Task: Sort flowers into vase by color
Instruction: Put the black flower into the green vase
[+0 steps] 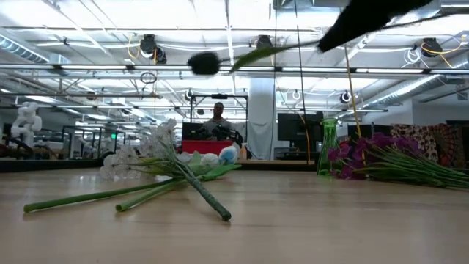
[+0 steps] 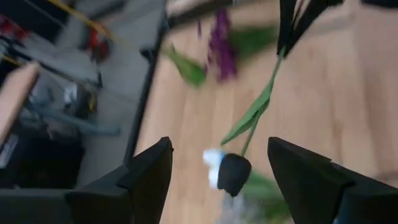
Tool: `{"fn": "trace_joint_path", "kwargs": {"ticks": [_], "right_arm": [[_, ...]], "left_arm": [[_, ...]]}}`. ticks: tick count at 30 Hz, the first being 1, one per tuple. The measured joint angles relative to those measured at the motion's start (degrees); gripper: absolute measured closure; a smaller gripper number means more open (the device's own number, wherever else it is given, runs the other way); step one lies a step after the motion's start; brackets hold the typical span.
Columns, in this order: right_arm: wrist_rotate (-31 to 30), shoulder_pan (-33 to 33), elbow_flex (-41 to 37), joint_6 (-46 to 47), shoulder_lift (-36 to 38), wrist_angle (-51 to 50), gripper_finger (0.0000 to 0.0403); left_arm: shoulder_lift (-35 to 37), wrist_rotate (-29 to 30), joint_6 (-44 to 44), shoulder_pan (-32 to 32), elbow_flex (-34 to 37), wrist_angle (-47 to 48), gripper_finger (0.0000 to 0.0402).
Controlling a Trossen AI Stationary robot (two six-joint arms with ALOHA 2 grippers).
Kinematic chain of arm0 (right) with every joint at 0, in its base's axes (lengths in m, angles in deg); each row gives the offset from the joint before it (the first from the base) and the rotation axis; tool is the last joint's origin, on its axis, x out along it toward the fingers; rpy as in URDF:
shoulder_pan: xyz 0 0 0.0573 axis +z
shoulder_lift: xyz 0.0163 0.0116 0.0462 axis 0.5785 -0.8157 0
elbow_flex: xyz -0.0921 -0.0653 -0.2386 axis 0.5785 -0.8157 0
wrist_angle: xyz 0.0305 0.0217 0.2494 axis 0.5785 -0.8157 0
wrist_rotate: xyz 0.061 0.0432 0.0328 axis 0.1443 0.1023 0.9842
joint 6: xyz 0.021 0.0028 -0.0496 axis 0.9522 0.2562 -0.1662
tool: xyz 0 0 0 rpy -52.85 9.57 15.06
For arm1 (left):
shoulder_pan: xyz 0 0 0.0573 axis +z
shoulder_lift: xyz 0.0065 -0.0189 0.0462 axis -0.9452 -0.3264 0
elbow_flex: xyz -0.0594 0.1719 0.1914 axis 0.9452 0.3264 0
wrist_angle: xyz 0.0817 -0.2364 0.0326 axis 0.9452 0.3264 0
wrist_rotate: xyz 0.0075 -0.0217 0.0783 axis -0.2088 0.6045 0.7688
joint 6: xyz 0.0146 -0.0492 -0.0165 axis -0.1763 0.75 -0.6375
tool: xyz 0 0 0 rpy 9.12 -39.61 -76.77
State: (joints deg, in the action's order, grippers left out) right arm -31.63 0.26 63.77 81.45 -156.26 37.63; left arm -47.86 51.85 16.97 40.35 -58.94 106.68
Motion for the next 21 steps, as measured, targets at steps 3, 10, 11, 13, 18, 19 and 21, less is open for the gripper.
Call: {"fn": "trace_joint_path", "kwargs": {"ticks": [3,10,11,13,18,19,21], "right_arm": [[-1.7,5.6,0.0,9.5,2.3,-5.4,0.0403],[-15.2,18.1,0.0,26.9,3.3,-4.2,0.0402],[-17.7,19.4,0.0,28.9,3.1,-3.4,0.0402],[-23.0,21.8,0.0,31.7,2.5,-1.8,0.0401],[-37.5,24.6,0.0,34.6,0.5,3.8,0.0402],[-38.2,24.6,0.0,35.0,0.0,4.8,0.0402],[-38.3,23.5,0.0,35.2,-0.5,6.6,0.0402]], "left_arm": [[0.1,4.7,0.1,-3.2,0.0,-5.8,0.0134],[-3.9,9.6,8.8,-7.3,0.1,-11.9,0.0134],[-4.6,10.4,10.7,-7.9,0.1,-12.4,0.0134],[-5.6,13.3,14.5,-10.1,0.1,-12.2,0.0134],[-9.7,24.1,22.4,-15.0,0.1,-12.3,0.0134],[-10.6,26.4,23.4,-15.5,0.1,-12.2,0.0134],[-12.5,30.5,25.3,-16.2,0.1,-12.2,0.0134]]}}
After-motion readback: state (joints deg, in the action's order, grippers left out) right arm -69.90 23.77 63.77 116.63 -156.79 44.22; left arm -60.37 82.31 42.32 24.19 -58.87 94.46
